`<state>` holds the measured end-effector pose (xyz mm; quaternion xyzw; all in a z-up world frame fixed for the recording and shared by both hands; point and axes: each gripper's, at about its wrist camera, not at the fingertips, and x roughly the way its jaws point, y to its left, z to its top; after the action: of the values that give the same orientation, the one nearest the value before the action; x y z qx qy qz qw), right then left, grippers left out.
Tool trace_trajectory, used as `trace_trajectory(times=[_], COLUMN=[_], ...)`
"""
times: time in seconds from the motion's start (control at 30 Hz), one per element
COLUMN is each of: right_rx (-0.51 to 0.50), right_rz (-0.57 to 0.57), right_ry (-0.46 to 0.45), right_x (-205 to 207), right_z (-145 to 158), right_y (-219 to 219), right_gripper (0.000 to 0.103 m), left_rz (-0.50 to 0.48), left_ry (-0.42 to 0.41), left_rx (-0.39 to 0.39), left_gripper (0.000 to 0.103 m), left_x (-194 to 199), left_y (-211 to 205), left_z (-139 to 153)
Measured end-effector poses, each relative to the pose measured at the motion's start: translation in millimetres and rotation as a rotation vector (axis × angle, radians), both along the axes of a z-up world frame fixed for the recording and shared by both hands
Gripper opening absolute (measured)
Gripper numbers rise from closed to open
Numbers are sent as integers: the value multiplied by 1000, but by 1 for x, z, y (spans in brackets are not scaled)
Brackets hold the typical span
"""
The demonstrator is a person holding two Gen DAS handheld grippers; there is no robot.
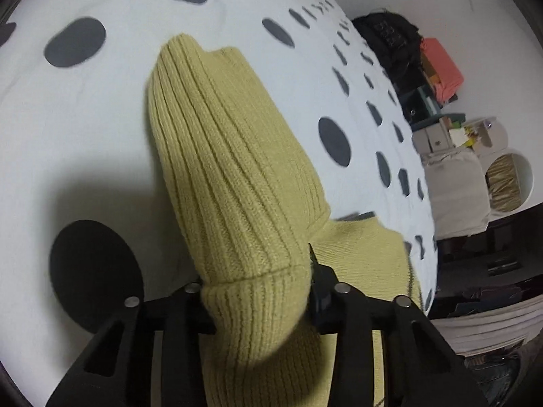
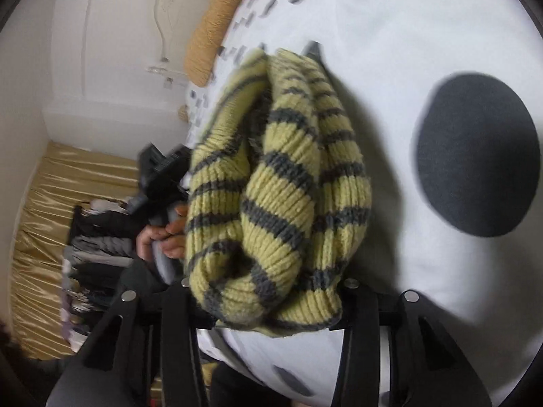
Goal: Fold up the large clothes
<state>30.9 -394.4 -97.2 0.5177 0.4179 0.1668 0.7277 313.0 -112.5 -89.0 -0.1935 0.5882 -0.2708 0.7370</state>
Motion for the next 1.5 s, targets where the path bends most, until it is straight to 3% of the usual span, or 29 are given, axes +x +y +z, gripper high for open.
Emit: trace_trajectory(times=[0.1,0.2,0.3,0.4,0.5,0.53,0.6,0.73,0.77,0.8,0.83,0.9,1.0,1.1,1.17,1.2,1.23,1.27,1.33,1.37,1.43,1.5], right_rx=[-5,15,53,24,-57,-88,-91,-164,-217,-281,-336,-373,-377,-323,-291,-394,-541,-622,-549,-547,-653,-644], right_rz=[32,85,106,126,161,182,179,201,183,170,153,117,164,248,304,316,310,294,260,246,239,235], right_ry=[-42,-94,-123,-75,83,141,88,135,138,138,118,61,-40,-101,-58,-15,35,71,100,105,104,123], right_x=[6,26,51,87,115,118,111,87,76,69,63,66,111,171,202,217,225,232,238,239,239,242], right_z=[28,51,55,37,-12,-30,-27,-3,10,23,38,66,94,98,83,74,63,50,33,35,45,45], right_y=[12,42,72,100,124,132,130,113,104,98,91,82,99,134,149,157,162,156,131,124,122,121], right_gripper=[43,43,43,43,44,44,45,49,49,48,46,38,31,29,25,8,0,0,0,0,0,0], left_rz=[-6,20,57,80,109,146,208,259,290,318,328,286,195,156,149,149,146,142,132,130,128,136], left_ry=[-92,-211,-235,-191,-26,-1,6,-32,-77,-116,-164,-232,-287,-288,-248,-229,-212,-200,-201,-202,-206,-226], left_rx=[12,29,69,176,255,215,100,155,170,209,303,385,353,365,356,345,333,343,379,400,401,369], left_gripper=[33,33,34,36,41,49,49,47,46,45,45,45,47,47,47,47,47,47,47,47,47,47], left_x=[-3,9,35,67,98,102,110,137,138,136,128,105,52,7,-14,-22,-33,-39,-44,-44,-42,-32], left_y=[6,32,70,99,115,123,136,156,166,174,181,182,169,158,160,164,165,168,167,168,169,165], left_z=[37,93,118,94,17,-4,-8,24,43,60,82,107,127,124,115,110,103,98,93,91,93,100])
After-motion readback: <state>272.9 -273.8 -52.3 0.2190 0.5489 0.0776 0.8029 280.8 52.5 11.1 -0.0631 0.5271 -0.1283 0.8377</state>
